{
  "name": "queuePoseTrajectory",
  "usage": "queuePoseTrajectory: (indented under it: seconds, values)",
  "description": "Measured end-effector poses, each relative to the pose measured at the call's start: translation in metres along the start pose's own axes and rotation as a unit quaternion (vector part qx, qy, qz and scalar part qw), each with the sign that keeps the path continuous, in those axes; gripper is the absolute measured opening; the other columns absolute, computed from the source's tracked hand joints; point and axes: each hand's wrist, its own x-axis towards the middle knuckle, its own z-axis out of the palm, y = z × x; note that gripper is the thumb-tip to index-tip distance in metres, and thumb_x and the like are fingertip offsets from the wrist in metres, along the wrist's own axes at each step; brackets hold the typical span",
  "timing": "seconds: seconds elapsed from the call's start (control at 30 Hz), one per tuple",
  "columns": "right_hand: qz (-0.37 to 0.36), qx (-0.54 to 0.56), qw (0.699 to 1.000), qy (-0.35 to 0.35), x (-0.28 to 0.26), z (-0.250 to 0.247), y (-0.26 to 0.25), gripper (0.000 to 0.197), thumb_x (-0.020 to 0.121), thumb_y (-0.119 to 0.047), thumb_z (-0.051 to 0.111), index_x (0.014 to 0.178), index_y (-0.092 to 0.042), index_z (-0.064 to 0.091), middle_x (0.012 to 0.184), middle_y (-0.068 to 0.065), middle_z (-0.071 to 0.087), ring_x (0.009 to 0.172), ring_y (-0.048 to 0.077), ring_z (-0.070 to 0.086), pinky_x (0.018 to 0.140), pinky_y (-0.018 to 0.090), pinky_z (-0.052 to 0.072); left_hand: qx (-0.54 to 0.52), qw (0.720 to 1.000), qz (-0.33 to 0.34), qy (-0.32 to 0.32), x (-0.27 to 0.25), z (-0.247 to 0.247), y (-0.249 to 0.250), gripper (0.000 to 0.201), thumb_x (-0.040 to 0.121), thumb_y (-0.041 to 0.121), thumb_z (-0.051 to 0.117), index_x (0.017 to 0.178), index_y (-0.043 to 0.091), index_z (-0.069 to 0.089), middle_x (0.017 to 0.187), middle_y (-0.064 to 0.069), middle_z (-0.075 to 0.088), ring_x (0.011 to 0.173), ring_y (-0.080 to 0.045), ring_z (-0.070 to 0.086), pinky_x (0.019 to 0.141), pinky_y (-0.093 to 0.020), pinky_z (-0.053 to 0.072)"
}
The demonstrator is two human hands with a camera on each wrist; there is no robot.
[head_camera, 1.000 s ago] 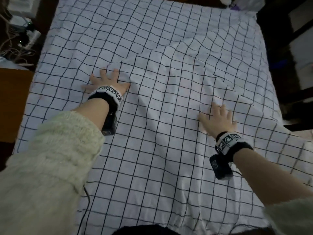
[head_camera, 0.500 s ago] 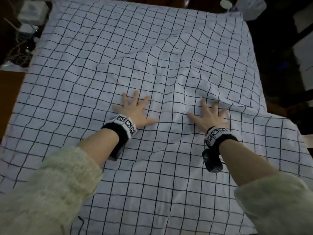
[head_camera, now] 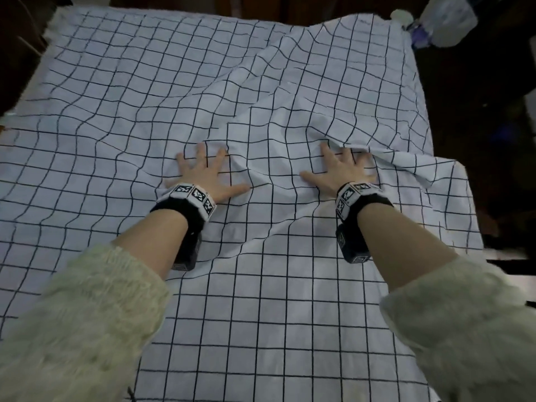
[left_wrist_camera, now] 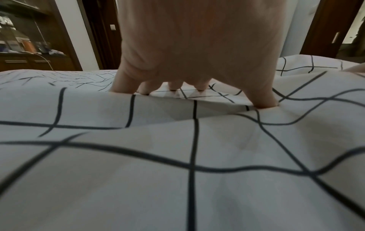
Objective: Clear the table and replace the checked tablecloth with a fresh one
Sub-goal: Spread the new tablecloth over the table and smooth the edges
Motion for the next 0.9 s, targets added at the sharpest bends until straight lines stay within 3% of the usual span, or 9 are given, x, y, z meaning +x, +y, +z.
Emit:
queuePoseTrajectory:
  seconds: [0.27,0.47,0.53,0.63,0.77,0.9]
  values:
    - [-0.027,-0.011,1.0,-0.006,0.061,-0.027,0.008,0.096,0.068,-0.088,0.041,0.146,-0.054,-0.004,0.162,-0.006,-0.003,0.144,0.042,-0.014,0.103,0.077,0.012,-0.016,0.999,-0.031,0.021,0.041,-0.02,0.026,0.127,0.03,0.108,0.012,0.141,0.053,-0.015,0.159,0.0,-0.016,0.144,-0.041,-0.008,0.108,-0.069,0.009]
    - [-0.036,-0.021,0.999,0.001,0.078,-0.036,0.013,0.092,0.073,-0.086,0.037,0.149,-0.049,-0.002,0.162,-0.002,-0.007,0.144,0.04,-0.017,0.111,0.069,0.006,-0.003,0.999,-0.036,0.018,0.054,-0.033,0.039,0.125,0.038,0.106,0.015,0.145,0.048,-0.014,0.159,-0.004,-0.015,0.145,-0.04,-0.006,0.11,-0.067,0.006]
    - [-0.046,-0.031,0.998,-0.008,0.078,-0.036,0.017,0.092,0.077,-0.082,0.037,0.151,-0.043,0.0,0.162,0.001,-0.006,0.145,0.04,-0.015,0.114,0.065,0.006,0.028,0.999,-0.031,0.014,0.05,-0.037,0.042,0.12,0.048,0.103,0.018,0.148,0.043,-0.013,0.159,-0.009,-0.014,0.145,-0.039,-0.005,0.113,-0.063,0.001]
    - [-0.031,-0.042,0.998,-0.018,0.067,-0.039,0.029,0.088,0.077,-0.077,0.037,0.151,-0.043,0.003,0.162,-0.005,-0.006,0.147,0.038,-0.009,0.111,0.068,0.01,0.053,0.998,-0.029,0.003,0.044,-0.042,0.047,0.114,0.06,0.097,0.022,0.15,0.037,-0.013,0.158,-0.014,-0.014,0.146,-0.036,-0.004,0.114,-0.059,-0.005]
    - [0.002,-0.059,0.998,0.005,0.036,-0.037,0.049,0.065,0.091,-0.06,0.029,0.15,-0.041,0.01,0.161,-0.011,0.0,0.148,0.031,-0.002,0.106,0.074,0.008,0.054,0.998,-0.021,-0.009,0.035,-0.044,0.051,0.119,0.054,0.1,0.022,0.148,0.038,-0.015,0.158,-0.015,-0.015,0.146,-0.037,-0.004,0.114,-0.06,-0.003]
    - [-0.015,-0.032,0.999,0.02,0.005,-0.037,0.056,0.065,0.092,-0.057,0.028,0.151,-0.036,0.009,0.161,-0.011,-0.002,0.149,0.024,0.0,0.108,0.07,0.014,0.034,0.999,-0.004,-0.033,0.023,-0.037,0.056,0.13,0.038,0.106,0.021,0.146,0.044,-0.015,0.159,-0.008,-0.016,0.145,-0.039,-0.001,0.113,-0.063,0.002]
